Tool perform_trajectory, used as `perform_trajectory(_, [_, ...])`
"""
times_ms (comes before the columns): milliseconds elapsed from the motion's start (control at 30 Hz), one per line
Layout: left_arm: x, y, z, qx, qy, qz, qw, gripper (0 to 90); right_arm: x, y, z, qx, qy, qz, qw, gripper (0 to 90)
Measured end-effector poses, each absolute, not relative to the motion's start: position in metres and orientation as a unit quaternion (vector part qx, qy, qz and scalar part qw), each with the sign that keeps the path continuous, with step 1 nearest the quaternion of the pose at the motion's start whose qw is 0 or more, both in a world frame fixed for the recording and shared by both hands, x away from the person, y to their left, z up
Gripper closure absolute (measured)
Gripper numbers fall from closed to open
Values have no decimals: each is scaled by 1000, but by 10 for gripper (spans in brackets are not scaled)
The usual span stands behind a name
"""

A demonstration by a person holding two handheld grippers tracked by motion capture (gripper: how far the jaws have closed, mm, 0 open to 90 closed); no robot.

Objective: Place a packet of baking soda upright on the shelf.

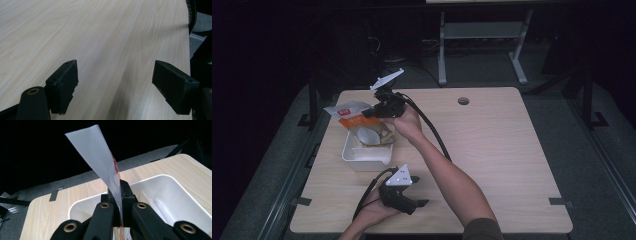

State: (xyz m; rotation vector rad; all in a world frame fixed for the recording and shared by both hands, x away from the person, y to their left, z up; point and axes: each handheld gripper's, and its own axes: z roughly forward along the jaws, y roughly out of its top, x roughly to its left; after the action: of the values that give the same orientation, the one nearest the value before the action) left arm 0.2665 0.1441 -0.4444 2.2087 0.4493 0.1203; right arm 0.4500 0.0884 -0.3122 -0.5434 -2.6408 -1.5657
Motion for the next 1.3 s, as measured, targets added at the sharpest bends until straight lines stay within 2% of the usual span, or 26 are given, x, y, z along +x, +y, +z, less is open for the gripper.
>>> perform_trajectory(567, [265,142,-445,889,173,53,421,204,456,91,-340,-193,-844,-500,20,887])
perform_trajectory(667, [265,142,-445,888,172,53,422,204,455,90,-343,-191,-852,-487,12,869])
perform_trajectory(767, [265,142,-445,888,173,52,422,204,455,89,-346,-188,-867,-462,5,810])
perform_trajectory(933, [265,141,-445,889,171,52,421,204,453,85,-355,-179,-887,-426,13,760])
perform_trajectory(1100, [265,141,-445,889,172,51,421,204,450,82,-368,-171,-900,-400,12,774])
perform_trajectory(1300, [264,141,-445,890,171,50,420,204,447,81,-380,-166,-908,-384,4,838])
